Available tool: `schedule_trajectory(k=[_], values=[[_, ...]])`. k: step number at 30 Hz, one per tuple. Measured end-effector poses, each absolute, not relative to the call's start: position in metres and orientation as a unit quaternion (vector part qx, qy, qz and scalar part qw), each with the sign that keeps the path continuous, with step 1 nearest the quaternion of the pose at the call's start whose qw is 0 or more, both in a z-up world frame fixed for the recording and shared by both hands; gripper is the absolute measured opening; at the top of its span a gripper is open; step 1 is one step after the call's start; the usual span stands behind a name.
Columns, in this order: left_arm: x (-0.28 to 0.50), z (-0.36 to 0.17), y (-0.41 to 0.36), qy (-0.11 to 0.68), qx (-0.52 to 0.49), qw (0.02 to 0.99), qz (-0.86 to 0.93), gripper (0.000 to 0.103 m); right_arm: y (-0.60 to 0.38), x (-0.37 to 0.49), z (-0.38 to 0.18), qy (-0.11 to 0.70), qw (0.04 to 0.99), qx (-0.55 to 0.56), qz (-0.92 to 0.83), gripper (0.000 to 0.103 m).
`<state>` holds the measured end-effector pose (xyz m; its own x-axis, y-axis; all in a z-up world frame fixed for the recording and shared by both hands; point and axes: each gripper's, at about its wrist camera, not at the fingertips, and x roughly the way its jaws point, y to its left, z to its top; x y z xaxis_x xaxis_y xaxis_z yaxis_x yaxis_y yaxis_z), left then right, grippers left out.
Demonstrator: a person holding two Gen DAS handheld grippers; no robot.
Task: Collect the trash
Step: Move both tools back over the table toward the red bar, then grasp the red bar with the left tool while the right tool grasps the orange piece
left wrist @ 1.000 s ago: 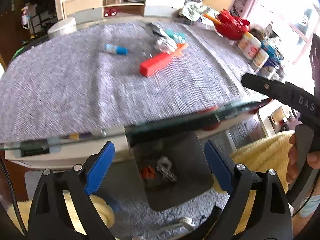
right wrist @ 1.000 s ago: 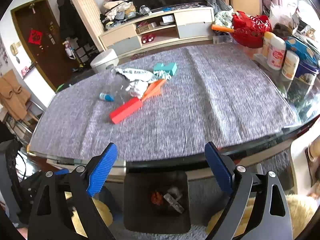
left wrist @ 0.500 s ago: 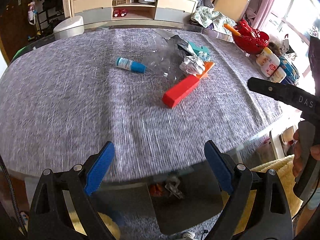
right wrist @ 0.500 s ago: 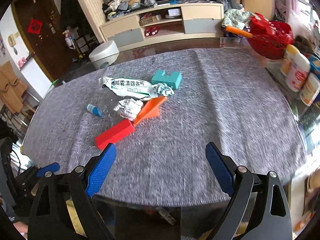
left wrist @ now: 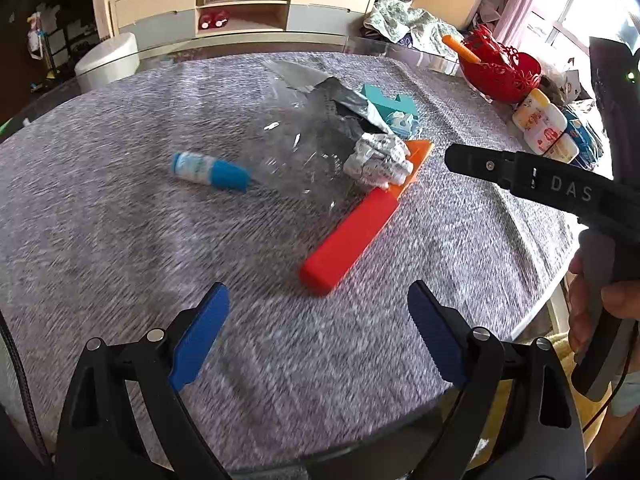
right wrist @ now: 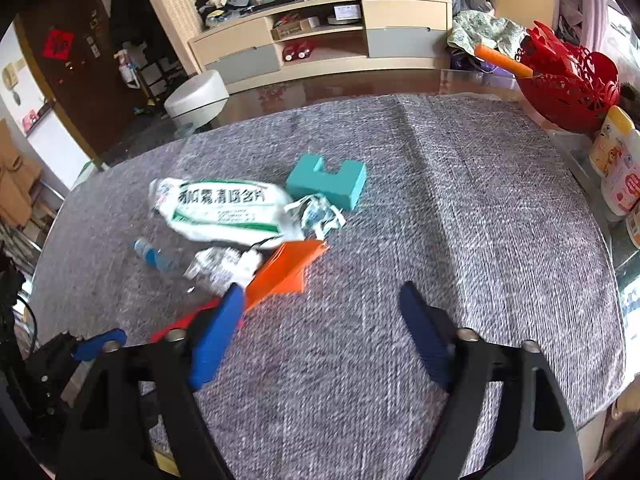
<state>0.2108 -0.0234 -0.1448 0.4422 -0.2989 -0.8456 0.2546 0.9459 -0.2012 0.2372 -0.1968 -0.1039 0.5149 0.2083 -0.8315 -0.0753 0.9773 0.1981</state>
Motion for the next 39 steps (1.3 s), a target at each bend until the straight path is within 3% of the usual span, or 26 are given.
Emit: schedule_trajectory(k=[2, 7, 14, 19, 26, 27, 28, 29, 39], values=[[0.218, -0.146, -0.031, 0.501, -0.016, 0.849, -0.168, 0.083, -0.199, 0.244, -0.107, 0.489, 0.865, 0.077, 0.087, 0.065], [0.228, -0.152, -0.044, 0.507, -0.004, 0.843, -0.180, 0.062, -0.196, 0.259, -0.117, 0.499, 0.856, 0.089, 0.103, 0.054], [0.235, -0.155, -0.048, 0.506, -0.002, 0.842, -0.185, 0.057, -0.188, 0.274, -0.134, 0.516, 0.841, 0.104, 0.125, 0.044], [0.236, -0.154, -0.048, 0.502, 0.012, 0.844, -0.187, 0.040, -0.180, 0.280, -0.131, 0.514, 0.839, 0.103, 0.143, 0.030], [0.232, -0.154, -0.042, 0.507, -0.001, 0.839, -0.197, 0.028, -0.177, 0.283, -0.131, 0.512, 0.842, 0.098, 0.142, 0.025], [0.231, -0.154, -0.040, 0.509, -0.006, 0.838, -0.198, 0.021, -0.176, 0.281, -0.128, 0.509, 0.844, 0.093, 0.140, 0.022], [0.230, -0.154, -0.039, 0.510, -0.009, 0.838, -0.197, 0.020, -0.176, 0.278, -0.127, 0.508, 0.846, 0.090, 0.139, 0.021], [0.229, -0.154, -0.038, 0.511, -0.013, 0.837, -0.197, 0.020, -0.176, 0.275, -0.124, 0.507, 0.846, 0.088, 0.140, 0.012], [0.196, -0.152, -0.034, 0.518, -0.011, 0.834, -0.190, 0.019, -0.187, 0.236, -0.108, 0.503, 0.848, 0.086, 0.143, 0.007]])
